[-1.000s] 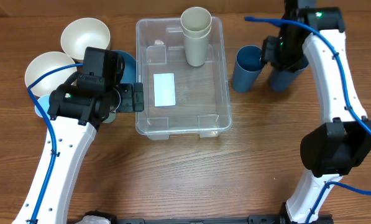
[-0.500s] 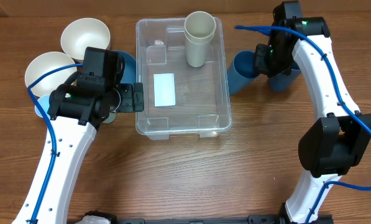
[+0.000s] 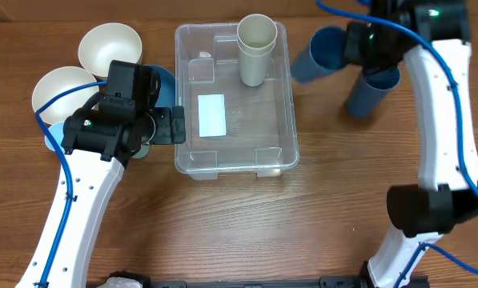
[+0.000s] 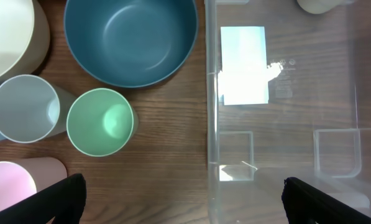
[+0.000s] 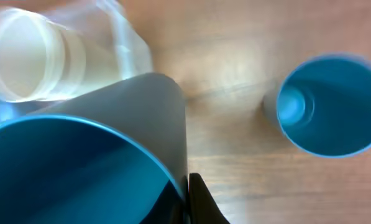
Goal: Pack container
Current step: 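Grasp a tall blue cup rim with the right gripper, then carry the blue cup into the container and lay it down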
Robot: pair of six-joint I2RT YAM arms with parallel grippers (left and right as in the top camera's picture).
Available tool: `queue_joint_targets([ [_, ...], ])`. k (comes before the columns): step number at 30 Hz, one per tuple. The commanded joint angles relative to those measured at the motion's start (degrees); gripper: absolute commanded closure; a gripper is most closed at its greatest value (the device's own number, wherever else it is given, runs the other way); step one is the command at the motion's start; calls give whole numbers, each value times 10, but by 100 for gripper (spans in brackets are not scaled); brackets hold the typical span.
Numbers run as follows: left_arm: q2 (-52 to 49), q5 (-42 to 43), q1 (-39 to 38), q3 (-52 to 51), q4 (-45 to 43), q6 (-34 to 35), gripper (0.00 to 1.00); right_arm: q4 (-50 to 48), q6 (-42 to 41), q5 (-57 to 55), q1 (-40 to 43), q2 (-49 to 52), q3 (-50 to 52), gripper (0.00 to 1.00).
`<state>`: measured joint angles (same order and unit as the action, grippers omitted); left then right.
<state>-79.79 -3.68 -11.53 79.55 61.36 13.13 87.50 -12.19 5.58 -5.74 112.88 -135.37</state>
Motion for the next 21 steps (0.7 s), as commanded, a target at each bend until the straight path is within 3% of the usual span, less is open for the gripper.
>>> queue_joint_targets([
  [1, -1, -31, 2, 12, -3, -6, 0, 3, -2, 1, -37, -45, -65, 96],
  [5, -1, -93, 52, 12, 20, 63, 0, -4, 38, 0, -99, -49, -82, 96],
  [13, -1, -5, 231, 12, 41, 73, 0, -68, 86, -57, -198, -31, -78, 96],
  [21, -1, -7, 257, 12, 46, 73, 0, -111, 143, -50, -208, 63, -78, 96],
])
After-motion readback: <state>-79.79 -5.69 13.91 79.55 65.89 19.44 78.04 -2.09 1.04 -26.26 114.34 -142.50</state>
